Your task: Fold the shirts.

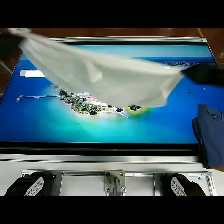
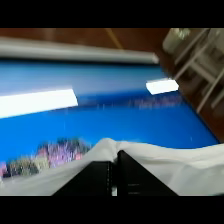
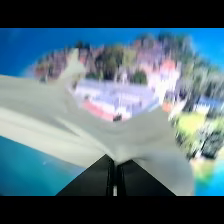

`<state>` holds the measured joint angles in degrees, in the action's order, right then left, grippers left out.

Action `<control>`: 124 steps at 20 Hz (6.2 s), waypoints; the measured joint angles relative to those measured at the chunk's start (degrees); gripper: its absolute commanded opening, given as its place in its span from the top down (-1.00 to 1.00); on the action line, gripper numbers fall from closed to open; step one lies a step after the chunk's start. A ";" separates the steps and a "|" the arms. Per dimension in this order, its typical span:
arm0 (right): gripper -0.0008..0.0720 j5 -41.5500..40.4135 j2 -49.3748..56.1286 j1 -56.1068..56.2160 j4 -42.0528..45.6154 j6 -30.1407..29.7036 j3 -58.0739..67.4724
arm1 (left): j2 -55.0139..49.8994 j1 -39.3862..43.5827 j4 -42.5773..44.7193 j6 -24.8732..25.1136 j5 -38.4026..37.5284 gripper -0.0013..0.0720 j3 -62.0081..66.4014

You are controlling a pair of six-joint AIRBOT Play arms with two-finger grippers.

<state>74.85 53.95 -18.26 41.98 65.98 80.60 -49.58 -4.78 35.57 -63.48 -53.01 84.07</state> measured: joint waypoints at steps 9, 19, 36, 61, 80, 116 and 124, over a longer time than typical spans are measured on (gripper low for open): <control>0.80 3.93 -14.62 -2.71 9.86 8.98 22.32 | 13.64 -2.73 20.59 -11.63 -6.51 0.86 18.45; 0.80 19.71 2.43 -2.16 14.73 16.48 19.78 | 11.96 -2.89 35.69 -17.90 -18.01 0.86 -0.39; -0.69 -24.35 41.86 17.51 18.71 23.43 7.02 | -34.18 -0.24 25.75 -21.90 -3.54 -0.59 -12.26; -0.73 1.29 13.64 -10.82 17.73 17.86 -28.28 | -30.05 -15.91 3.87 0.63 -9.05 -0.07 -50.86; -0.66 -8.63 24.59 -8.52 12.39 14.80 -43.69 | -19.52 -11.28 -1.51 4.24 -9.55 0.86 -50.27; 0.80 17.18 -17.42 -1.16 38.05 17.53 21.53 | 13.11 -15.63 34.42 -14.14 -33.24 0.86 20.79; 0.81 9.73 2.19 0.87 33.53 19.02 -3.10 | 3.04 -12.33 31.98 -9.44 -22.18 0.86 -14.16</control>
<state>84.58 56.14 -17.39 75.50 84.99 77.49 -46.54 -17.10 67.55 -72.93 -75.20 69.91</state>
